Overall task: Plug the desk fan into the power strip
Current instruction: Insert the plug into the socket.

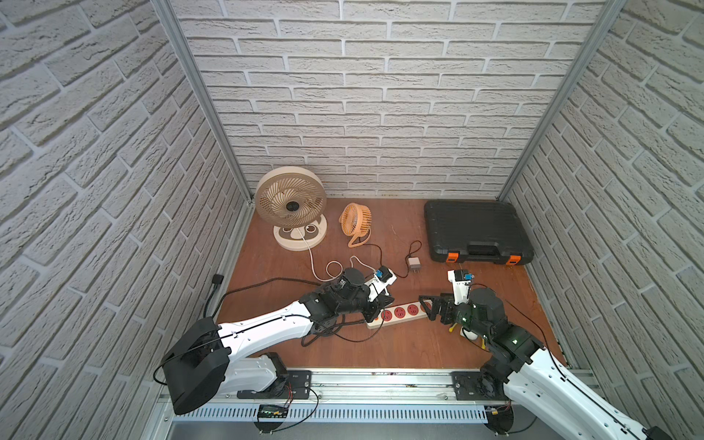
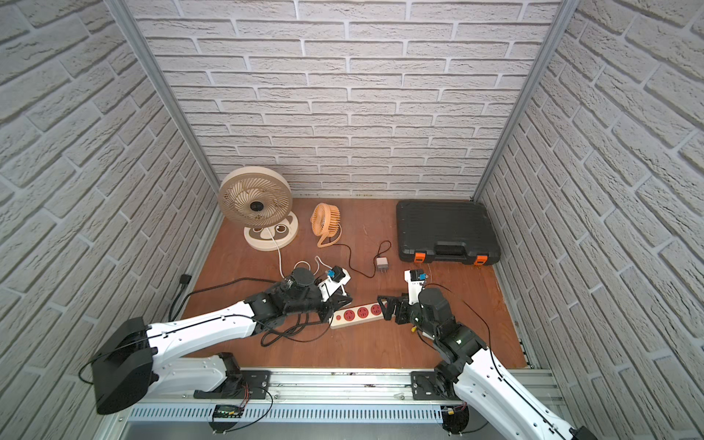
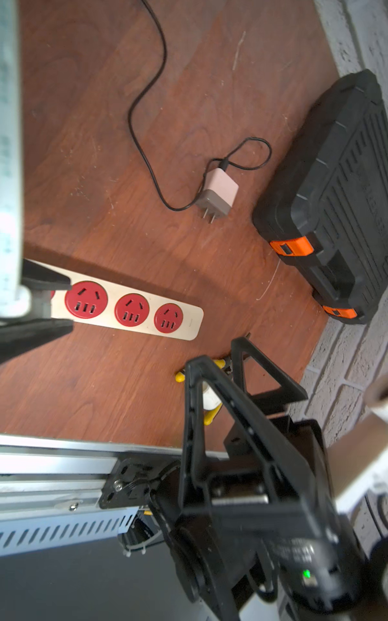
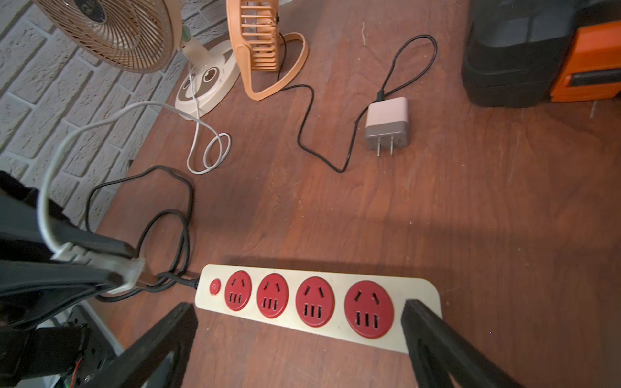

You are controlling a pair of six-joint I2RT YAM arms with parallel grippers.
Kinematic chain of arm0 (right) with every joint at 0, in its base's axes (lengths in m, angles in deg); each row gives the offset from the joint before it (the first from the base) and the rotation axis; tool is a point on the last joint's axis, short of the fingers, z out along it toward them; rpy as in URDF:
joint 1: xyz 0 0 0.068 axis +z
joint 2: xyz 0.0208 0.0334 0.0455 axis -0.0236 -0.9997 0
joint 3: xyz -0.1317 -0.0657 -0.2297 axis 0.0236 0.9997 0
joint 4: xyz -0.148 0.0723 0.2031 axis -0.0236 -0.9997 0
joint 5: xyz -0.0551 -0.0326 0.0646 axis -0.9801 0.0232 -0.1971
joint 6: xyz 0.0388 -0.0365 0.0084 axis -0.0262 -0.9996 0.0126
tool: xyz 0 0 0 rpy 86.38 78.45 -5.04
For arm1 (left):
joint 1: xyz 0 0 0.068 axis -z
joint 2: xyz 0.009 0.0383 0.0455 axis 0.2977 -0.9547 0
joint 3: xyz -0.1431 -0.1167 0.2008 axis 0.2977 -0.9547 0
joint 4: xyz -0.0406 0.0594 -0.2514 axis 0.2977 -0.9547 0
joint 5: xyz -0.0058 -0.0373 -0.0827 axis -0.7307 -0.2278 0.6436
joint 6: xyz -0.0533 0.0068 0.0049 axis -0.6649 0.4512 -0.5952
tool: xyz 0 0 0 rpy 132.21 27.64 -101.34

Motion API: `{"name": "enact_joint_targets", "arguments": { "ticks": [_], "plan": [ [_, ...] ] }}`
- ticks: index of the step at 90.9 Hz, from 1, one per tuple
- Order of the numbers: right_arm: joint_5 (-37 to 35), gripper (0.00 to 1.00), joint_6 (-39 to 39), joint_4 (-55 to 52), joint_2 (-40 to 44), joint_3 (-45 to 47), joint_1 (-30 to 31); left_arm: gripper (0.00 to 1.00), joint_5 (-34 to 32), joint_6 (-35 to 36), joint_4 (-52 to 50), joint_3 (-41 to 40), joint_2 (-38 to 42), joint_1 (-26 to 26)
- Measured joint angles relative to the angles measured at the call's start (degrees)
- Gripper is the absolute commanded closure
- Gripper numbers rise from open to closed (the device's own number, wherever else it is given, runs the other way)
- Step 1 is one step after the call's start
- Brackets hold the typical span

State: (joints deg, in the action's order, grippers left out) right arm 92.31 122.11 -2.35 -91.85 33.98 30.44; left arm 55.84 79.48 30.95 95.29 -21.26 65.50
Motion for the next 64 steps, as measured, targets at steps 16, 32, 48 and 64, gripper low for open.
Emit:
{"name": "enact_joint_targets", "arguments": {
  "ticks": [16, 32, 48, 64],
  "plan": [
    [-0.2, 0.01, -4.24, 1.81, 1.79, 1.46, 0.0, 1.0, 2.82, 3.98, 2.73, -1.05, -3.17, -0.33],
    [0.39, 0.01, -6.43, 3.5, 3.45, 1.97, 0.0, 1.0, 5.95, 7.56, 5.33, -1.18, -7.8, -0.74],
    [0.42, 0.01, -7.43, 4.5, 2.73, 2.84, 0.0, 1.0, 8.26, 9.6, 9.27, -1.73, -12.81, -1.14],
    [0.55, 0.01, -7.63, 5.38, 3.13, 3.56, 0.0, 1.0, 8.61, 11.23, 11.26, -2.34, -16.15, -1.16]
  ]
}}
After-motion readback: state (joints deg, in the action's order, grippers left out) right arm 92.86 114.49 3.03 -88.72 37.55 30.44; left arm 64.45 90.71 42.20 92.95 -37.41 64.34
